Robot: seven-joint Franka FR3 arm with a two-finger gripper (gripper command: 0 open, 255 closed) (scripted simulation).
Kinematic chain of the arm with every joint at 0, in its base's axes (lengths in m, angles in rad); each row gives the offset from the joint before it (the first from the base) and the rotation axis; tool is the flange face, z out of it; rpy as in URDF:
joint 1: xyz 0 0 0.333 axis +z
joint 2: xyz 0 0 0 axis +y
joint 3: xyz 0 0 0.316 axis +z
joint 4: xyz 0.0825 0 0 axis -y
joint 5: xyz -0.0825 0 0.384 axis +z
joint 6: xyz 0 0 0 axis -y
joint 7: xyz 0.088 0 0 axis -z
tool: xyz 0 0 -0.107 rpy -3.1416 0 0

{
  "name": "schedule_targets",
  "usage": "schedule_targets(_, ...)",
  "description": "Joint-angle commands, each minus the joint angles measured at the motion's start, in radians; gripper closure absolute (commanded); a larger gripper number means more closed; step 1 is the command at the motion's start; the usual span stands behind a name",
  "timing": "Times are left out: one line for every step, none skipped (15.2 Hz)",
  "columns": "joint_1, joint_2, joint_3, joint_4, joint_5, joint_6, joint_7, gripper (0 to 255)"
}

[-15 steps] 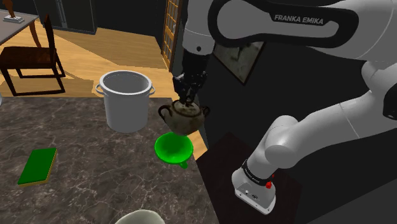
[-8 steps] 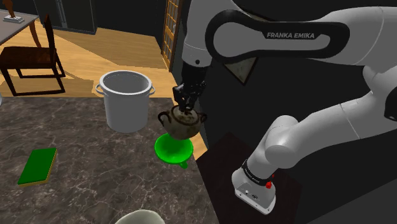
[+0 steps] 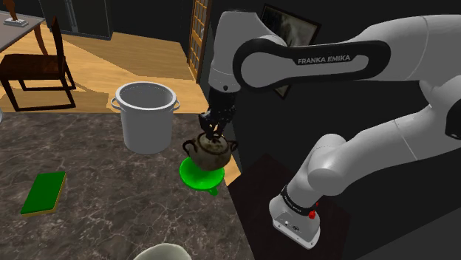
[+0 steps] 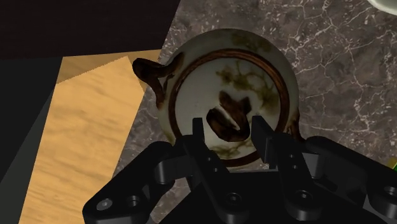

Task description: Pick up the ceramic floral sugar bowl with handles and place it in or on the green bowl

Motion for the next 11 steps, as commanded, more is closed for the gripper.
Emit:
schedule_targets(0.0, 0.009, 0.004, -0.021, 0.002, 0.033, -0.001, 255)
schedule_targets(0.0, 0.013, 0.007, -0.032, 0.003, 0.047, -0.001, 255)
schedule_targets(0.001, 0.018, 0.009, -0.042, 0.005, 0.062, -0.001, 255)
schedule_targets(0.001, 0.023, 0.012, -0.052, 0.006, 0.077, -0.002, 255)
schedule_targets(0.001, 0.028, 0.014, -0.062, 0.007, 0.092, -0.002, 255)
schedule_targets(0.001, 0.033, 0.016, -0.072, 0.008, 0.107, -0.002, 255)
schedule_targets(0.001, 0.039, 0.019, -0.081, 0.009, 0.122, -0.002, 255)
schedule_targets(0.002, 0.048, 0.023, -0.095, 0.011, 0.145, -0.002, 255)
schedule_targets(0.002, 0.048, 0.023, -0.096, 0.011, 0.145, -0.002, 255)
schedule_targets(0.002, 0.048, 0.023, -0.095, 0.011, 0.145, -0.002, 255)
schedule_targets(0.002, 0.048, 0.023, -0.095, 0.011, 0.145, -0.002, 255)
